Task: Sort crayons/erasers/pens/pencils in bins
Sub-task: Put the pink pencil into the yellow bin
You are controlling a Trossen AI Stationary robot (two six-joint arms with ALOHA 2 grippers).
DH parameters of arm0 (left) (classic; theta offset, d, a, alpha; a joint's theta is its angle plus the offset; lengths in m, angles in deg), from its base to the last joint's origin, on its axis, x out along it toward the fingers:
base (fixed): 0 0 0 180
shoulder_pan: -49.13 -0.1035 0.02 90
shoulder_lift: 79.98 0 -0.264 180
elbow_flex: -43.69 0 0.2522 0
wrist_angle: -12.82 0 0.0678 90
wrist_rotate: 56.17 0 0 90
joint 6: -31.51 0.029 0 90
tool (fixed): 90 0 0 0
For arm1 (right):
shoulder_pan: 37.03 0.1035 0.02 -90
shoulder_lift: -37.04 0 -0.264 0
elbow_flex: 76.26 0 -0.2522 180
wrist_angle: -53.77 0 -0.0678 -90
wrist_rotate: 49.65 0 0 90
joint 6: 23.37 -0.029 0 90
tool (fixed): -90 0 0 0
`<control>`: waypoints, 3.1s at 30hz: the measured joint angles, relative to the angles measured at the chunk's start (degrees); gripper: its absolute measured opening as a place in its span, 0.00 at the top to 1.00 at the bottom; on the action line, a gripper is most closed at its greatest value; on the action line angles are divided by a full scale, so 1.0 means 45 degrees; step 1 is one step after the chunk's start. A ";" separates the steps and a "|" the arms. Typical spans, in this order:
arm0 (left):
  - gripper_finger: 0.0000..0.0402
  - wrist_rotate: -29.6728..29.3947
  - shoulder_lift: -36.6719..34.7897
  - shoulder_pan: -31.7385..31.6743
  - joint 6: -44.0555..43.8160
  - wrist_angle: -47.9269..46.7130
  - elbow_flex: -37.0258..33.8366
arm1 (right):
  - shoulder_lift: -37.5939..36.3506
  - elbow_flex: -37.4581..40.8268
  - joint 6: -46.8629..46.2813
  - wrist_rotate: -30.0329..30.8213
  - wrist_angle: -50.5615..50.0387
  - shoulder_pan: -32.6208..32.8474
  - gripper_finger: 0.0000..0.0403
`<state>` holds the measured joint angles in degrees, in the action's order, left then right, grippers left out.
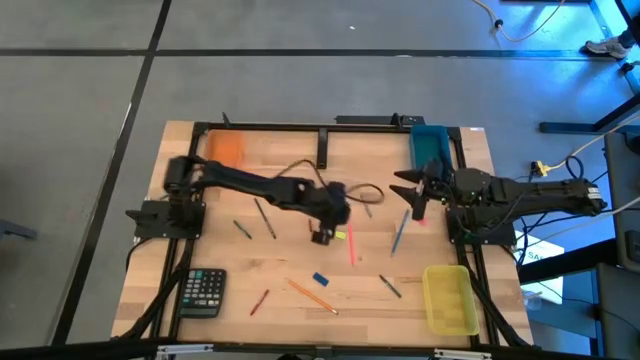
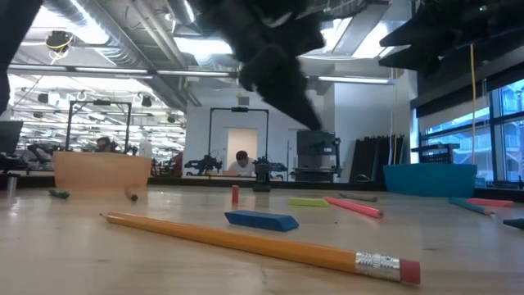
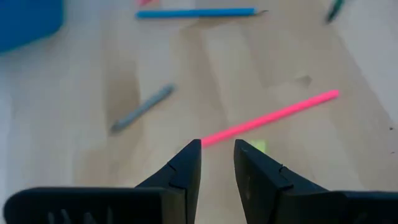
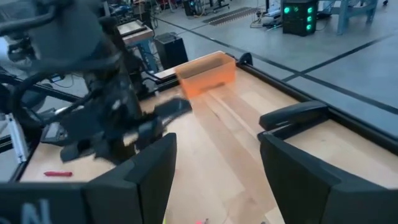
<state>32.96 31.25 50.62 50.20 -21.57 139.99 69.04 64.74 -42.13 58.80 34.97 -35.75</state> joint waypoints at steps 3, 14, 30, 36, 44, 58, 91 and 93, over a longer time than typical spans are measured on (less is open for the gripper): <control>0.78 0.0109 0.1105 0.0370 0.0954 -0.1333 0.1738 | -0.0010 0.0005 -0.0070 -0.0004 -0.0010 0.0307 0.42; 0.79 0.0645 0.3656 0.0545 0.3669 -0.3142 0.4520 | -0.0226 -0.0472 0.0405 0.0377 -0.0179 0.1383 0.42; 0.80 0.0968 0.4612 0.0471 0.4910 -0.3011 0.4552 | -0.0232 -0.0491 0.0564 0.1518 -0.0287 0.2180 0.42; 0.80 0.1354 0.4883 0.0384 0.4912 -0.3167 0.4576 | -0.0223 -0.0491 0.0562 0.1560 -0.0282 0.2180 0.42; 0.82 0.1435 0.5146 0.0263 0.4782 -0.3172 0.4601 | -0.0223 -0.0491 0.0562 0.1560 -0.0277 0.2175 0.42; 0.99 0.1503 0.5190 -0.0233 0.4536 -0.2723 0.4567 | -0.0223 -0.0491 0.0562 0.1570 -0.0277 0.2175 0.41; 0.98 -0.4425 -0.0670 0.1061 -1.1499 -1.0361 0.4528 | -0.1037 -0.0495 0.0238 0.3437 -0.1390 0.3615 0.42; 0.97 -0.4961 -0.0843 0.1741 -1.2883 -1.1274 0.4523 | -0.1129 -0.0495 0.0100 0.3921 -0.1550 0.3843 0.42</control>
<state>10.63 27.45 58.46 -7.77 -72.30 160.34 63.96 62.51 -41.68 76.45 27.99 -18.46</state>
